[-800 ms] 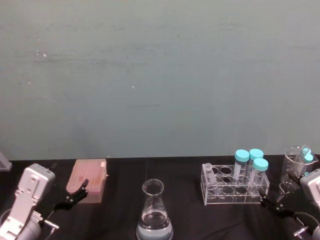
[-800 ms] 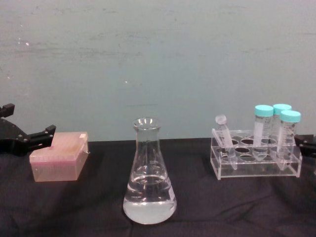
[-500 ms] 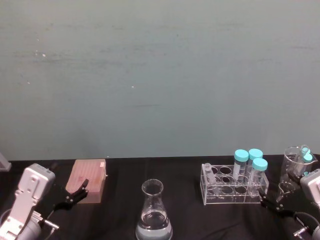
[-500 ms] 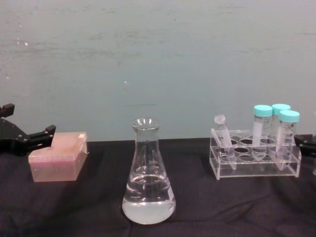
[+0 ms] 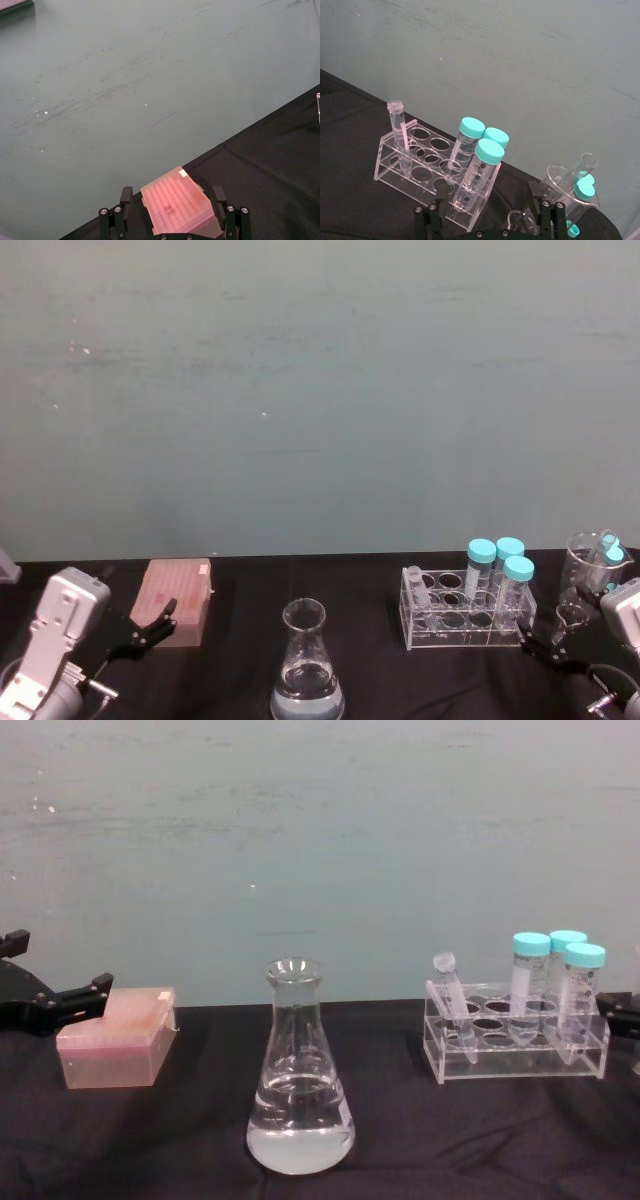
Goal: Pour the liquid from the test tube into the beaker using one hand.
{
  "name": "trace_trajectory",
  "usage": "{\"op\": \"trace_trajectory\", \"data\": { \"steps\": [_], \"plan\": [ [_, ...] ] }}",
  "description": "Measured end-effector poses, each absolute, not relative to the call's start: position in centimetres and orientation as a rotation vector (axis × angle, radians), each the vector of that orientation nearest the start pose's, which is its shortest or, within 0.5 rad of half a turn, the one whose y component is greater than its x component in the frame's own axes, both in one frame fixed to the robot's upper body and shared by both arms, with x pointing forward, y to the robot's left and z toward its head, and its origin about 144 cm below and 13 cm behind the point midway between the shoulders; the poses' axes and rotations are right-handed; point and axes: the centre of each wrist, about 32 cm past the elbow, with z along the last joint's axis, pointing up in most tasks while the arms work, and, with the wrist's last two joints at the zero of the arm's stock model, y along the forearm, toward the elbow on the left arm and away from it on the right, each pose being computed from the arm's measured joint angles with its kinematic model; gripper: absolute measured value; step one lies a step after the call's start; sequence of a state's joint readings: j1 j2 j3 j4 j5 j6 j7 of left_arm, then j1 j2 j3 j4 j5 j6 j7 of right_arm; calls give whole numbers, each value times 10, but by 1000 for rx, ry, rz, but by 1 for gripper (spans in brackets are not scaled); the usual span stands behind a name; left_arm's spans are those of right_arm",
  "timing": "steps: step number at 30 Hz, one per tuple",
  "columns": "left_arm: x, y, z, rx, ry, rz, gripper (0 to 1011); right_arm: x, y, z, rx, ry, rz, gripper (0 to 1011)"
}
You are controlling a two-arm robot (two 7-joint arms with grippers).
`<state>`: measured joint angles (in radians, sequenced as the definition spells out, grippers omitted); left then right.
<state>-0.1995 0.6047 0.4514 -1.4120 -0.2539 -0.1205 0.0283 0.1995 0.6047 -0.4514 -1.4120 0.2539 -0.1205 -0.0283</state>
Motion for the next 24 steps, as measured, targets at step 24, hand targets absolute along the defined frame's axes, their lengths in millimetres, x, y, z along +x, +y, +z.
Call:
{"op": "trace_trajectory", "data": {
  "steps": [24],
  "plan": [
    [489, 310, 1140, 304, -285, 1248, 1000, 489, -310, 1140, -304, -285, -1248, 1000]
  ]
}}
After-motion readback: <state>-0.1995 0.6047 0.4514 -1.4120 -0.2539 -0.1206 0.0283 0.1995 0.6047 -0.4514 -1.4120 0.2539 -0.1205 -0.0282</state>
